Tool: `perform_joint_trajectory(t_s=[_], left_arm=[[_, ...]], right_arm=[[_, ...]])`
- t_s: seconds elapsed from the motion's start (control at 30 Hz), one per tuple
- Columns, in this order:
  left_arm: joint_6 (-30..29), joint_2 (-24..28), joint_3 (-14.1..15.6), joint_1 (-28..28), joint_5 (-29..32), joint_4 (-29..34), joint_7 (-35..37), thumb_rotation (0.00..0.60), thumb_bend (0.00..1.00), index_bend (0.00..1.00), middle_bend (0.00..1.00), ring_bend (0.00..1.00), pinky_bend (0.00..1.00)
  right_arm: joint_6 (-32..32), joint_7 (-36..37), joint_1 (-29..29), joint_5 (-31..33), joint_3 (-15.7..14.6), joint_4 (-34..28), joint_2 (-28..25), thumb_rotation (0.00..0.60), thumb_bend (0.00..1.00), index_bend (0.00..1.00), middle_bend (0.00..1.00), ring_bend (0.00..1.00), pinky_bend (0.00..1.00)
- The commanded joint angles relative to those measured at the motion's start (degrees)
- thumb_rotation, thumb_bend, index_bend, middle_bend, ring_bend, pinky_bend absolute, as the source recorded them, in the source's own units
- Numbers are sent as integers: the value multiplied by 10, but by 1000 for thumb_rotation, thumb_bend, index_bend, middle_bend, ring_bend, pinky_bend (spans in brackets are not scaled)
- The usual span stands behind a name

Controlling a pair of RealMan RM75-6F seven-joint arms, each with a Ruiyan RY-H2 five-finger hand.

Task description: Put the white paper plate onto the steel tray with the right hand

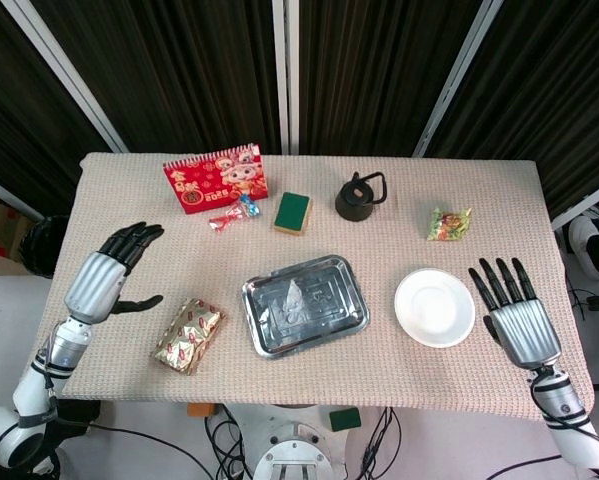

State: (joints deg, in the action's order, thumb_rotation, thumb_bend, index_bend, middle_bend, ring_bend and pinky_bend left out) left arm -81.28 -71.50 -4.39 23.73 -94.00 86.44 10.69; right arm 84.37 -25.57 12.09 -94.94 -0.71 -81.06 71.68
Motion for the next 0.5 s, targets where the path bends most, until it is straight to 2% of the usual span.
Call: perform_joint_trajectory(t_s=[0.03,0.17,0.5], left_arm=[[25,15,10,-9,22,26,-89,600,47,93,119,73,149],[28,17,12,-21,43,45,-142,600,48,93,119,73,149],[23,21,18,-34,44,38,-112,600,47,93,119,72,150]], right_arm=[[-50,-9,-22,24,-35,-1,-16,600,289,0,0,0,0],[-45,34,-29,10,-45,42,17,600,290,0,0,0,0],[-41,104,-33,5,-39,133,83,600,289,0,0,0,0]])
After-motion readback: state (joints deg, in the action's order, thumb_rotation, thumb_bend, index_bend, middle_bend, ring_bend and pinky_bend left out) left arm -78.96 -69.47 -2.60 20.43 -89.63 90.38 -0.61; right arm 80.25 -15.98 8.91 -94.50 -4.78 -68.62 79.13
